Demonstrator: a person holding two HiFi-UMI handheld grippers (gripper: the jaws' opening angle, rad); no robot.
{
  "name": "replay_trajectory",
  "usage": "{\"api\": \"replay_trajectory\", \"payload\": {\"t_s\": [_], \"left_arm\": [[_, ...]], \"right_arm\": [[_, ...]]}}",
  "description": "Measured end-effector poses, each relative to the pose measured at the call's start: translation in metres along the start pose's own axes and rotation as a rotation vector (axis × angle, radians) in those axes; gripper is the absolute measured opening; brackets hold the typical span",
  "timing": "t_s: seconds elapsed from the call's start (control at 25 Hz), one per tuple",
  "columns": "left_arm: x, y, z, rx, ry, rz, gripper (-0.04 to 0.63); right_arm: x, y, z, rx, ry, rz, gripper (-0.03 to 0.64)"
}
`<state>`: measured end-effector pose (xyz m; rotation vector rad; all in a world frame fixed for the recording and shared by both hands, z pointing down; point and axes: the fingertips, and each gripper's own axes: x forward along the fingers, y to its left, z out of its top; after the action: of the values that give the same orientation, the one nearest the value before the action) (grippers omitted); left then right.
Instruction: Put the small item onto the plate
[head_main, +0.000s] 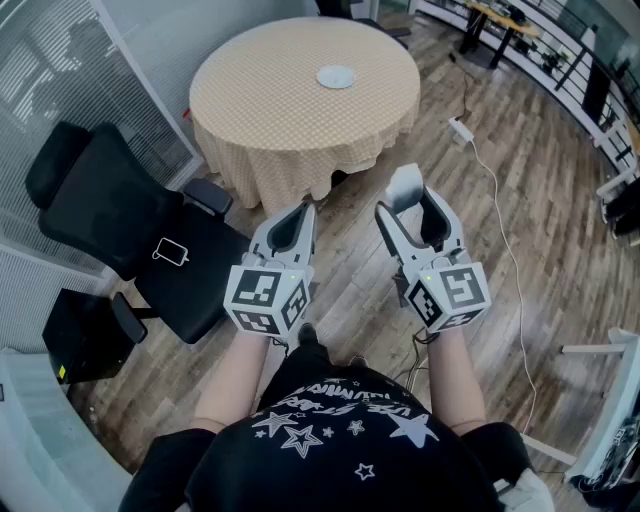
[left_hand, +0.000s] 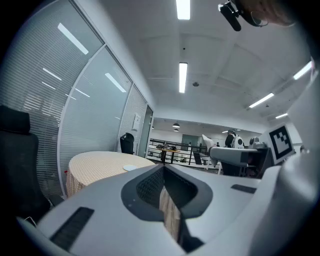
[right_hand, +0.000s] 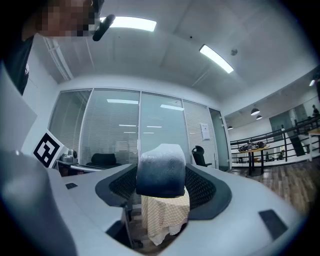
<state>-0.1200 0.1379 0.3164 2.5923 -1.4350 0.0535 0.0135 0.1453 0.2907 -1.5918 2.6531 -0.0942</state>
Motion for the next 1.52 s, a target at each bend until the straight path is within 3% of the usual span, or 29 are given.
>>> {"api": "replay_trajectory", "payload": {"t_s": [0.16, 0.6, 1.16, 1.52], "left_arm": [[-0.015, -0.036, -0.007, 0.034, 0.0, 0.021, 0.005], [-0.035, -0.102, -0.021, 0.042, 0.01, 0.034, 0.005], [-0.052, -0.137, -0.029, 0.041, 0.002, 0.088, 0.005], [-0.053, -0.122, -0.027, 0.054, 0.014, 0.111, 0.005]], "right_arm": [[-0.038, -0.002, -0.004, 0.002, -0.003, 0.023, 0.301], [-0.1, -0.01, -0.015, 0.028, 0.024, 0.075, 0.301], [-0.141, -0.02, -0.014, 0.082, -0.003, 0.14, 0.301], [-0.133, -0.024, -0.021, 0.142, -0.001, 0.144, 0.301]]}}
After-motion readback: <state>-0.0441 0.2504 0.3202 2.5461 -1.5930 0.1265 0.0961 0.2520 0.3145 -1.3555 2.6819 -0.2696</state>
